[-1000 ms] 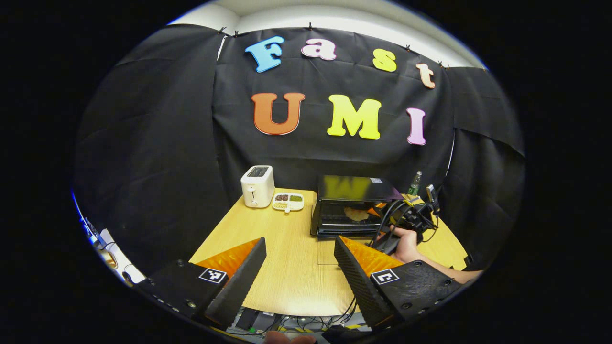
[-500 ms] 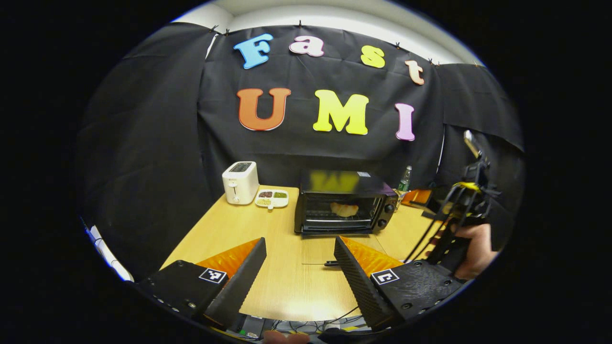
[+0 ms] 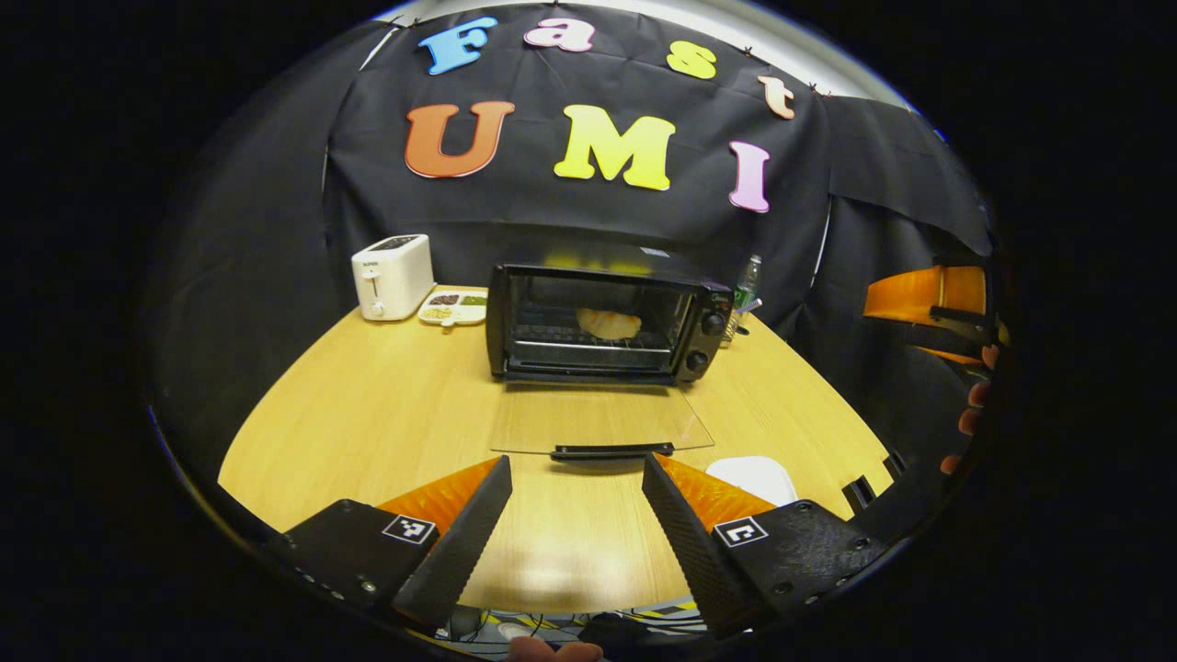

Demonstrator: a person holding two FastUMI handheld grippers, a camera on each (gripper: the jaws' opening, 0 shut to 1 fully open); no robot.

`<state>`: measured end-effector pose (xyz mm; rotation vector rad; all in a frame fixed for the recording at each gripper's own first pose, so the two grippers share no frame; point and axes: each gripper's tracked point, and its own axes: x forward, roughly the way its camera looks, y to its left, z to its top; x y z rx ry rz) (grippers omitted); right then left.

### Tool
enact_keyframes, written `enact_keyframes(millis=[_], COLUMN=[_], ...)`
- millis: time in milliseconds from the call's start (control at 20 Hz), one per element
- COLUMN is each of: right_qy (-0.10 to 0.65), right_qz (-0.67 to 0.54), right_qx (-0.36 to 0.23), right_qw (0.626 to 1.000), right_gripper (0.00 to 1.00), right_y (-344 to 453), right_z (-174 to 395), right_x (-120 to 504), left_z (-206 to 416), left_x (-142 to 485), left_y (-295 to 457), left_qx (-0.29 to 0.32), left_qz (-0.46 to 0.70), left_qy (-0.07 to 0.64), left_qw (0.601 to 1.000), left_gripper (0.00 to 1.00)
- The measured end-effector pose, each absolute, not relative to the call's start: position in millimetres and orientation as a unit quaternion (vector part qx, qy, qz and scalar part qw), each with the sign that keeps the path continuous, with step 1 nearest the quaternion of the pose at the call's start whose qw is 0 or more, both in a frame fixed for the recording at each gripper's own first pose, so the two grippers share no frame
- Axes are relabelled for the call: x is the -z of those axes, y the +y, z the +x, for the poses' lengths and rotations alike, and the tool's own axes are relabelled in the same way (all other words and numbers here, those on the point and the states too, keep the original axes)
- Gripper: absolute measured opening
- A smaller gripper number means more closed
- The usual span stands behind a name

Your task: Open the electric oven with the left hand, put the food in, and close the electric oven.

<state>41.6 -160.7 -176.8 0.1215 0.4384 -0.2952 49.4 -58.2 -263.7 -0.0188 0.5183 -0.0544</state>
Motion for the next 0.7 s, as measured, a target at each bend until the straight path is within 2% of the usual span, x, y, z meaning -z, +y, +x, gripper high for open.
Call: enact_keyframes(millis=[350, 450, 500, 550, 700], right_qy=[0.275, 0.288, 0.29, 0.293, 0.298], right_qz=[0.029, 0.032, 0.031, 0.031, 0.039], right_qx=[0.147, 0.155, 0.161, 0.167, 0.177], right_qw=[0.95, 0.945, 0.943, 0.941, 0.937], right_gripper=[1.0, 1.0, 0.96, 1.0, 1.0], right_y=[-186, -197, -205, -213, -224], right_z=[5, -2, -3, -6, -11], right_x=[200, 203, 202, 203, 203], left_z=[89, 98, 101, 104, 117], left_x=[355, 373, 381, 387, 395], left_y=[-81, -82, -84, -84, -84], left_qx=[0.024, 0.014, 0.009, 0.005, -0.002], left_qz=[-0.01, -0.007, -0.003, 0.002, 0.007], left_qy=[0.328, 0.343, 0.351, 0.356, 0.353], left_qw=[0.944, 0.939, 0.936, 0.935, 0.936], left_gripper=[0.95, 0.94, 0.94, 0.94, 0.95])
